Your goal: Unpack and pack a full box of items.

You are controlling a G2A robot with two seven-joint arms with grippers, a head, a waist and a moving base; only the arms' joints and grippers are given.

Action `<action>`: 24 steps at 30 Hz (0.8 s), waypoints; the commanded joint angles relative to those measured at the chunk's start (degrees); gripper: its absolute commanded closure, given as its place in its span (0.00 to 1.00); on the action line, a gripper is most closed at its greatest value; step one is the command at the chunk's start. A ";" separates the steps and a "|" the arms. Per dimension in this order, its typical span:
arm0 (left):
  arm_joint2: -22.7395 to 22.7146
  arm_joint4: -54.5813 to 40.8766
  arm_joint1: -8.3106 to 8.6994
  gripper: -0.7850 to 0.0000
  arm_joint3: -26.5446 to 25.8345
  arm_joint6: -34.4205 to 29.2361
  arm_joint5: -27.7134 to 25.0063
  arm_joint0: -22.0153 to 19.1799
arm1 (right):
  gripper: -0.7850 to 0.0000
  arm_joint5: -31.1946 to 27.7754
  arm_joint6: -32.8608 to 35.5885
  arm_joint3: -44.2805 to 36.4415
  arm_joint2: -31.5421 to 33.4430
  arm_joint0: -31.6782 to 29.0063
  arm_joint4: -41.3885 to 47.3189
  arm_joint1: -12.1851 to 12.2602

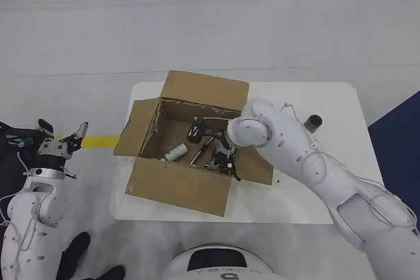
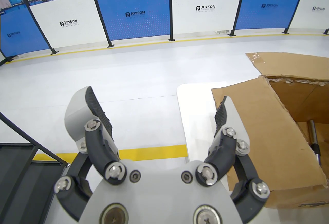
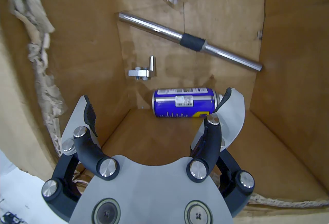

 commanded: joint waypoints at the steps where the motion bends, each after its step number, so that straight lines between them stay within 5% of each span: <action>1: 0.00 0.00 0.00 0.00 0.00 0.00 0.00 0.00 | 0.00 2.75 1.33 -0.11 0.11 -0.08 -0.95 0.11; 16: 0.00 0.00 0.00 0.00 0.00 0.00 0.00 0.00 | 0.00 12.65 4.65 -1.76 4.60 -1.08 -6.70 1.83; 24: 0.00 0.00 0.00 0.00 0.00 0.00 0.00 0.00 | 0.00 9.47 5.24 -0.65 0.28 1.05 -5.31 -0.18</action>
